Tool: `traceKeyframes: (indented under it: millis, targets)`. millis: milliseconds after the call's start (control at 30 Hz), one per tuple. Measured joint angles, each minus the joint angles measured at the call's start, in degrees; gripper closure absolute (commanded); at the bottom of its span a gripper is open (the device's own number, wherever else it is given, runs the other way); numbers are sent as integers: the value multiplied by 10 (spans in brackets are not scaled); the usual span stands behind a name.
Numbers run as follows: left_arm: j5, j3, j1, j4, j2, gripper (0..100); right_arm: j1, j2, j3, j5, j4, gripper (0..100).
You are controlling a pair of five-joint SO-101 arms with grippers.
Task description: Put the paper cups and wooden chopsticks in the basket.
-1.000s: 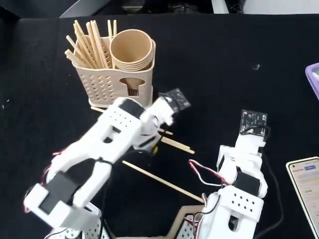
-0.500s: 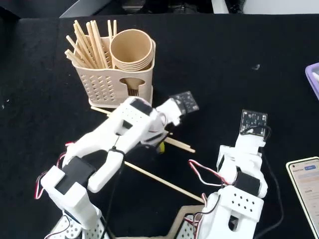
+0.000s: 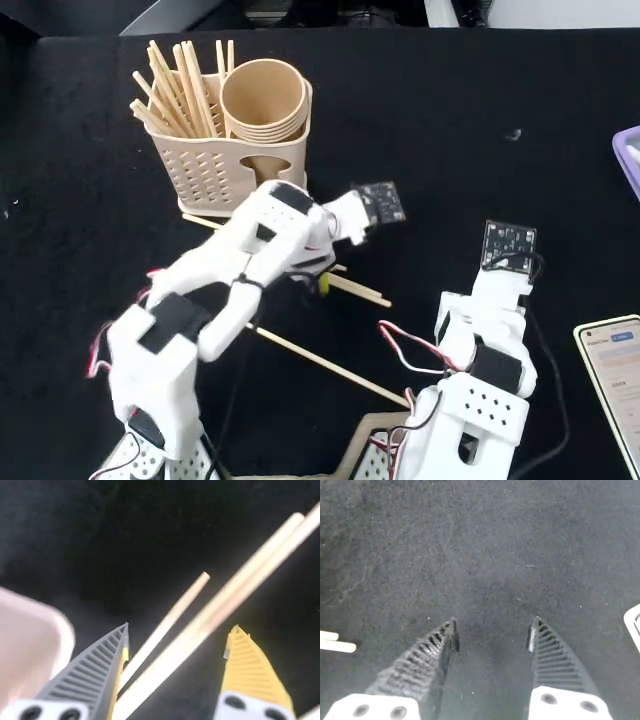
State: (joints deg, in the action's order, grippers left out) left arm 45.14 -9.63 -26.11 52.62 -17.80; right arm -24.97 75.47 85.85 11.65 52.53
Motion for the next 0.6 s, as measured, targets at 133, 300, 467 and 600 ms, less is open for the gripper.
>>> traceKeyframes:
  millis: [133,300,467,600]
  targets:
    - [3,43,2,-8,-44,694,0,0,0,0,0,770]
    - [3,77,1,-7,-81,697,0,0,0,0,0,770]
    - [3,89,3,3,-93,705,0,0,0,0,0,770]
    - [2,109,3,37,-96,798,0,0,0,0,0,770]
